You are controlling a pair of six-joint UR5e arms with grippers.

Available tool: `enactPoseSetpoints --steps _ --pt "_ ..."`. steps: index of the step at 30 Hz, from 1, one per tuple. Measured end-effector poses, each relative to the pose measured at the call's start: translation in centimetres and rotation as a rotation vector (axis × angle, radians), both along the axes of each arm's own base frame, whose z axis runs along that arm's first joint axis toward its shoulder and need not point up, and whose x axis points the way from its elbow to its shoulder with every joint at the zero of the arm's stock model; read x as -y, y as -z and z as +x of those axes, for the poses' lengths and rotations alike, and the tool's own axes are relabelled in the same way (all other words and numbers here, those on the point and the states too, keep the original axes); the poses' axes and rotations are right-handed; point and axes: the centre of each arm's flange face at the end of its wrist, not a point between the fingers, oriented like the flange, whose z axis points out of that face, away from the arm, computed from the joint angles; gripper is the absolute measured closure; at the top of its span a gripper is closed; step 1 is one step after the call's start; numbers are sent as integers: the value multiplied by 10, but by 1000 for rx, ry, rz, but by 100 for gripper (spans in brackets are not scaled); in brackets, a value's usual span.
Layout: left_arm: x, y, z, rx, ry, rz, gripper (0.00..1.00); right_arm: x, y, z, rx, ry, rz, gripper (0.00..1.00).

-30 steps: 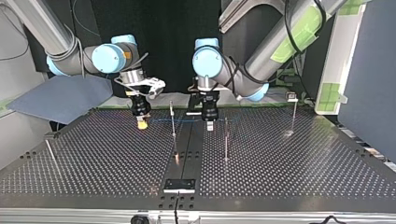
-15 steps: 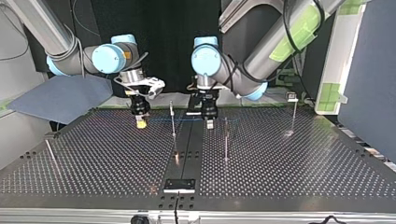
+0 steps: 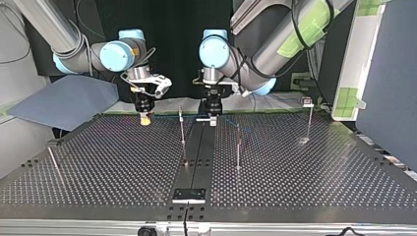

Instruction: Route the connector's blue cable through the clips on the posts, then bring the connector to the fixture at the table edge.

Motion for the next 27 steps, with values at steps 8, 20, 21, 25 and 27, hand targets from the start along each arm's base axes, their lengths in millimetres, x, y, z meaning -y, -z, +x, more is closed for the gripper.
enactPoseSetpoints --steps 8,20,21,25,27 --pt "9 18 -5 -22 21 18 99 -8 16 -8 -18 9 23 99" --pt "29 54 -18 -47 54 33 99 -23 40 -17 -38 18 35 99" --pt "29 55 -19 -47 54 33 99 -24 41 -18 -38 18 34 99" --pt "29 69 -22 -62 56 46 99 -29 49 -21 -40 20 36 99" --pt "29 78 -23 -71 57 54 99 -31 53 -23 -41 23 37 99"
